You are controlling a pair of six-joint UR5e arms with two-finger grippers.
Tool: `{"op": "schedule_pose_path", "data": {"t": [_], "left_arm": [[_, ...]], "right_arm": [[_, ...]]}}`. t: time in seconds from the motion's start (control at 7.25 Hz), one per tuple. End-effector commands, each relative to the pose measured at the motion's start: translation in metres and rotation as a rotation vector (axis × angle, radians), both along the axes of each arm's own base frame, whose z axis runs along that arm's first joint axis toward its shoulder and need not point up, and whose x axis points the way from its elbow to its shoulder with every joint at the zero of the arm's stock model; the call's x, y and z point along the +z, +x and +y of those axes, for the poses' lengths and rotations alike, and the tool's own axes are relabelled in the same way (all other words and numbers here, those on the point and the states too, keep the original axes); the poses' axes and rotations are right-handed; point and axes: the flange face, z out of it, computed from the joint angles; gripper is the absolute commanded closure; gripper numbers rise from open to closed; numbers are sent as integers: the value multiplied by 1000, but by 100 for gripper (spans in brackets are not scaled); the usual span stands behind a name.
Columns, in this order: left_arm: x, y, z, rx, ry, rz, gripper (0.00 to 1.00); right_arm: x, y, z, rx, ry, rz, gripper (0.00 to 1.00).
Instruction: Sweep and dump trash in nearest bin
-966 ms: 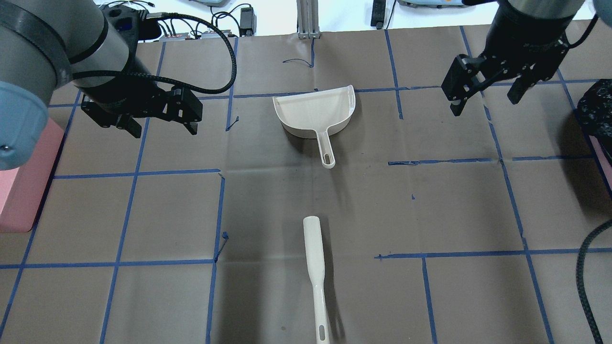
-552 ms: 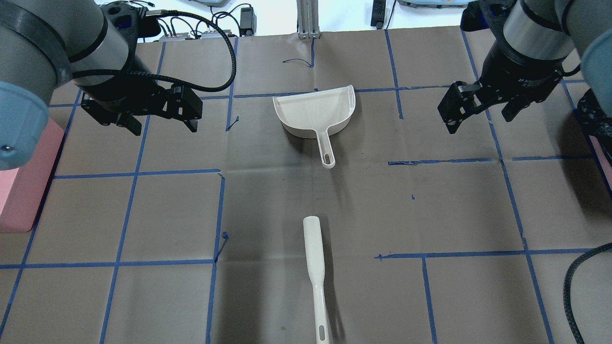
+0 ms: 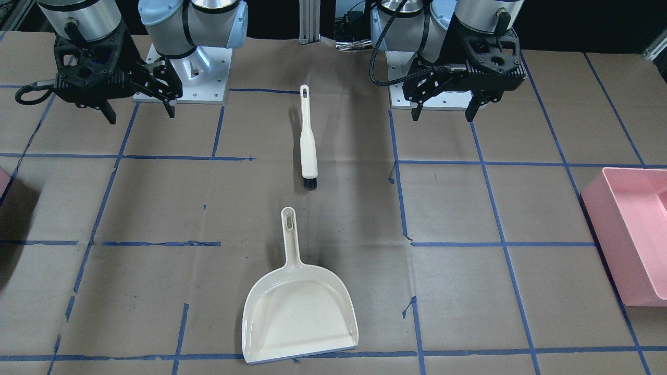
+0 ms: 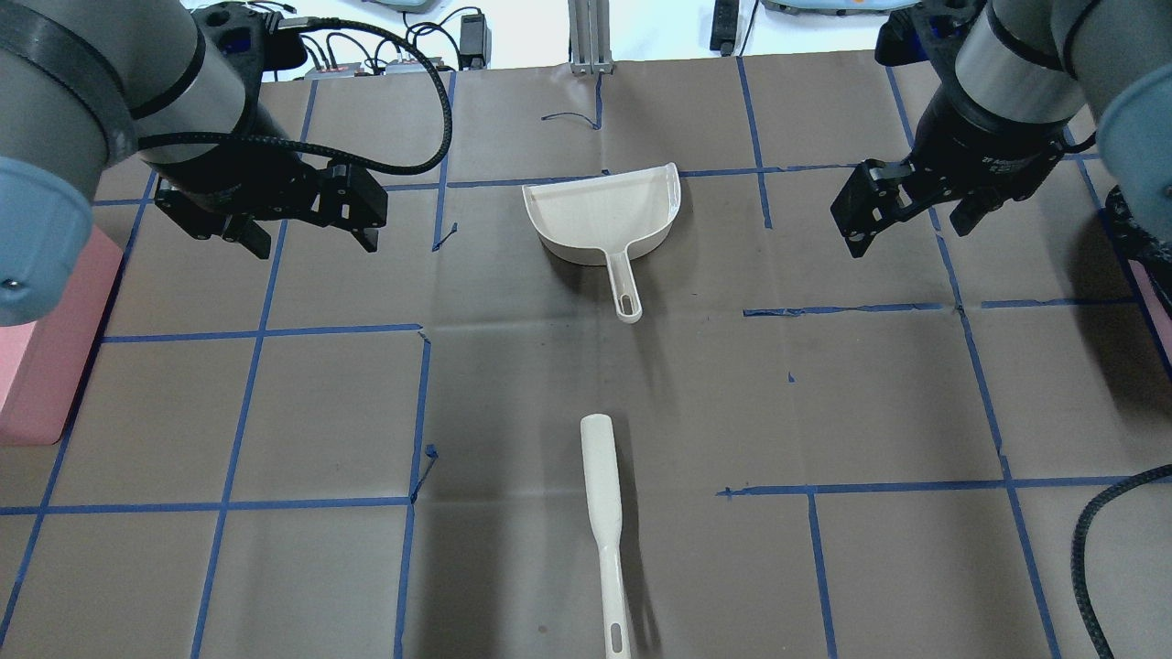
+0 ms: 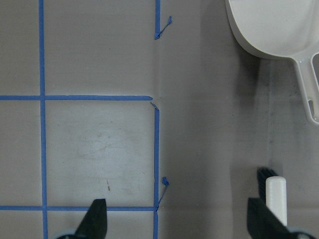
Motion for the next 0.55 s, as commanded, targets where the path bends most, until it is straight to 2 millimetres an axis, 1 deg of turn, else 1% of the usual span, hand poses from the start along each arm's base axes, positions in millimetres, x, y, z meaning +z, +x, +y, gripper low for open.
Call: {"op": "schedule_pose_path", "data": {"t": [0.0,0.41], "left_arm": [[0,0,-1,0,-5,1,0],[0,0,-1,0,-7,1,0]], "right_arm": [[0,0,2,-5,10,2,0],[-2,0,-2,-5,1,1,0]]}}
